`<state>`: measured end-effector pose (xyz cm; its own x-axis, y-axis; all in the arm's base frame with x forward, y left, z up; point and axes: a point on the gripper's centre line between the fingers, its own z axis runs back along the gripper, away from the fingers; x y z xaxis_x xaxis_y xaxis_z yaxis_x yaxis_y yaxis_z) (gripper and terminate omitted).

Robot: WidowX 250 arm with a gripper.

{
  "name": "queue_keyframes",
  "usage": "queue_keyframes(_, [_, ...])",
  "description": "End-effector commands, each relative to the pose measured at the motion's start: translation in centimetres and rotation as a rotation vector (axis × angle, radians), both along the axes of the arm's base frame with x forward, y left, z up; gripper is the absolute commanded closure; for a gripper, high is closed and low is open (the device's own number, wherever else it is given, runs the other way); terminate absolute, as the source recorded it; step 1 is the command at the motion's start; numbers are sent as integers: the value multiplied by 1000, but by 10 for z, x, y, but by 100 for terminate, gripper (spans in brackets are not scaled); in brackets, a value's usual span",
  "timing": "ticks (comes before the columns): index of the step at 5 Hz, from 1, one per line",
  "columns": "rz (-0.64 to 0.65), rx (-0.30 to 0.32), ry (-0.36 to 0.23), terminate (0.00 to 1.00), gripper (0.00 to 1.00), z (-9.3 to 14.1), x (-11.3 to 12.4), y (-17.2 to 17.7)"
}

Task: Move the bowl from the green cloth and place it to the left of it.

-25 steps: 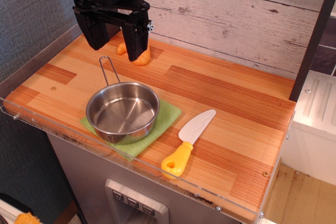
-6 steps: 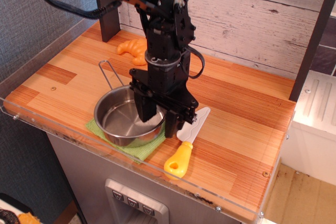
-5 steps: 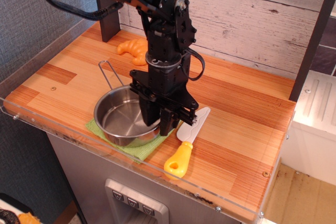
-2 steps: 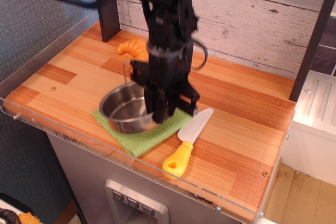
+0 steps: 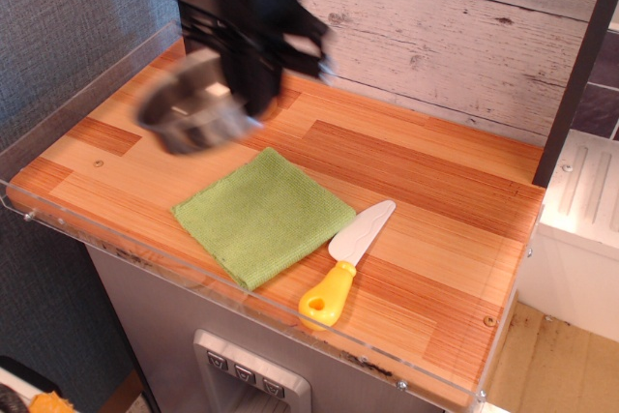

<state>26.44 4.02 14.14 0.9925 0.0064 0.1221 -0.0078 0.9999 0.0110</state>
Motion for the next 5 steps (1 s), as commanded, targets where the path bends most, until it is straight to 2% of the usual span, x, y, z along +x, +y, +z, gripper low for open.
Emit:
queue_keyframes(1, [115, 9, 59, 0, 100, -28, 2, 69])
queue_keyframes(3, [97, 42, 134, 0, 100, -64, 7, 67])
queue_keyframes(4, [89, 69, 185, 0, 100, -74, 11, 67])
queue_keyframes(5, [104, 70, 225, 0, 100, -84, 9, 68])
